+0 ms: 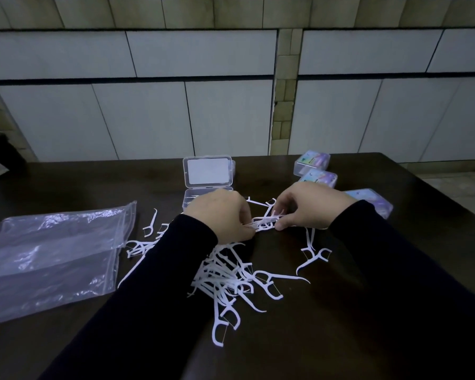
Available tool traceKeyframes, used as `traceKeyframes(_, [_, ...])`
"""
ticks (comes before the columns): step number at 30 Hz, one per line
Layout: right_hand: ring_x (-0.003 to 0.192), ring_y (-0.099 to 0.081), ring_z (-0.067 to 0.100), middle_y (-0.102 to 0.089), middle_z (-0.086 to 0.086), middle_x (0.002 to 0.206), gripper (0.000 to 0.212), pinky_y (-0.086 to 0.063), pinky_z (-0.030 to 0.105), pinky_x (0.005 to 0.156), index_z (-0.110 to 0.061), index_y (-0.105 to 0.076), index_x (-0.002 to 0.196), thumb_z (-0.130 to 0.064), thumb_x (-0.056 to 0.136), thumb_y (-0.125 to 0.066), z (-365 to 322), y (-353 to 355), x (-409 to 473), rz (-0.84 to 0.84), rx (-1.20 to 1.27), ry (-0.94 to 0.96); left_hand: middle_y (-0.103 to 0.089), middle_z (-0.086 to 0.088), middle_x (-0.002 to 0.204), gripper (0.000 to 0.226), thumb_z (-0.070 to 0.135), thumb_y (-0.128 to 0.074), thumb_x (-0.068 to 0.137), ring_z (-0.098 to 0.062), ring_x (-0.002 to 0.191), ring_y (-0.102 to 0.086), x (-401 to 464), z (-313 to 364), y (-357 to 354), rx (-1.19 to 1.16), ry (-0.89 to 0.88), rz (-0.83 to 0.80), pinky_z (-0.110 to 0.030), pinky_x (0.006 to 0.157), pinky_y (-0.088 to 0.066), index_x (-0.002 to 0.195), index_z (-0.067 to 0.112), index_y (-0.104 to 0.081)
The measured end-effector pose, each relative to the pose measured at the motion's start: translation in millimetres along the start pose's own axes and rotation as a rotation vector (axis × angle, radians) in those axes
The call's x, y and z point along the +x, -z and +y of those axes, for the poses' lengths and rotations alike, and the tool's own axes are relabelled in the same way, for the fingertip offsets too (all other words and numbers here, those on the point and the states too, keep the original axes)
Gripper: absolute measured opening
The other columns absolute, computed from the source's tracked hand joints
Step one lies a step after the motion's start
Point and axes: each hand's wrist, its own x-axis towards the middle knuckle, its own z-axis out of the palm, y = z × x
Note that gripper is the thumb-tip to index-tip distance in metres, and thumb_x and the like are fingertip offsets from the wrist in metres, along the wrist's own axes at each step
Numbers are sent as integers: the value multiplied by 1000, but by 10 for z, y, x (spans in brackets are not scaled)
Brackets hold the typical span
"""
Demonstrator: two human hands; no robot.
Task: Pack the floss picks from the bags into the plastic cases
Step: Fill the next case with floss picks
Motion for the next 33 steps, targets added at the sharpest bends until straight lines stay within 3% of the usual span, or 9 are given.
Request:
traceKeyframes(3, [96, -54, 7, -57, -12, 99, 24, -46, 29, 91, -30, -61, 115, -38, 92, -61, -26, -10, 10, 14, -79, 5, -64, 13, 92, 14, 44, -64, 86, -5, 87, -59, 6, -32, -14, -11, -6, 14, -18, 65, -43, 93, 33, -67])
traceKeyframes(7, [93, -50, 11, -56, -10, 94, 22, -39, 39, 101, -29, -62, 112, -41, 95, -53, -26, -50, 58, 69, -140, 2, -64, 9, 106, 24, 42, -61, 90, -7, 90, -56, 28, -64, -39, -39, 15, -5, -21, 72, -44, 110, 29, -66])
traceKeyframes(10, [100, -51, 13, -61, -9, 102, 23, -28, 43, 106, -31, -65, 111, -43, 94, -55, -26, -55, 76, 133, -175, 9, -63, 8, 106, 26, 42, -59, 91, -7, 89, -56, 34, -70, -50, -44, 22, 9, -21, 72, -44, 111, 28, -67])
traceKeyframes(16, [108, -51, 11, -67, -14, 109, 20, -27, 37, 101, -35, -70, 106, -44, 89, -62, -2, -23, 58, 241, -116, 44, -68, 9, 91, 18, 37, -57, 90, -9, 79, -61, 5, -172, 0, -143, -10, 152, -26, 71, -53, 93, 27, -72])
traceKeyframes(22, [100, -39, 6, -66, -16, 114, 23, -23, 30, 93, -37, -70, 110, -43, 89, -61, -44, 24, 22, 372, -41, 67, -62, 13, 91, 12, 40, -59, 92, -2, 73, -55, 14, -355, 51, -282, -8, 225, -17, 63, -39, 93, 31, -67])
traceKeyframes(24, [108, -44, 9, -66, -16, 115, 23, -22, 31, 95, -38, -70, 110, -43, 90, -60, -54, 24, 25, 427, -47, 77, -61, 13, 88, 7, 38, -60, 92, 1, 68, -50, 15, -423, 63, -301, 11, 250, -15, 61, -35, 89, 32, -64])
traceKeyframes(28, [115, -46, 11, -67, -16, 115, 25, -22, 33, 100, -39, -68, 113, -44, 90, -59, -64, 28, 52, 500, -68, 52, -63, 9, 87, 8, 34, -62, 91, -2, 77, -57, 6, -583, 90, -416, 58, 307, -19, 64, -44, 89, 28, -66])
traceKeyframes(30, [112, -49, 12, -68, -14, 112, 24, -23, 34, 98, -40, -68, 112, -45, 91, -58, -71, 21, 95, 557, -66, 63, -58, 14, 76, 7, 31, -62, 91, 0, 65, -54, 5, -645, 104, -462, 69, 369, -15, 55, -40, 85, 28, -64])
traceKeyframes(33, [108, -52, 12, -69, -14, 110, 25, -24, 34, 92, -39, -69, 111, -46, 91, -57, -126, 29, 184, 667, -69, 85, -53, 15, 65, 11, 30, -62, 91, -2, 58, -49, 18, -722, 117, -489, 86, 477, -15, 55, -34, 80, 30, -61])
